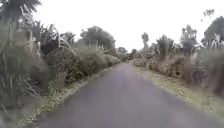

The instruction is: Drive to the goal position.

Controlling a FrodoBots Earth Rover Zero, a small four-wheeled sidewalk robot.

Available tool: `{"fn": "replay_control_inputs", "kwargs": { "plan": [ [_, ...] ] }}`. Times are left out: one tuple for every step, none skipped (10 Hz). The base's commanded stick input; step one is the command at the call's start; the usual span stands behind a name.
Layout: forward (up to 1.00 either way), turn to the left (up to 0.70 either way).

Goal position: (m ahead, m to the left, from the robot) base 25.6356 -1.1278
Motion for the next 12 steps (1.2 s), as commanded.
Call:
{"fn": "replay_control_inputs", "kwargs": {
  "plan": [
    [0.85,0.00],
    [0.85,0.00],
    [0.85,0.00],
    [0.85,0.00],
    [0.85,0.00],
    [0.85,0.00],
    [0.85,0.00],
    [0.85,0.00],
    [0.85,0.00],
    [0.85,0.00],
    [0.85,0.00],
    [0.85,0.00]
  ]
}}
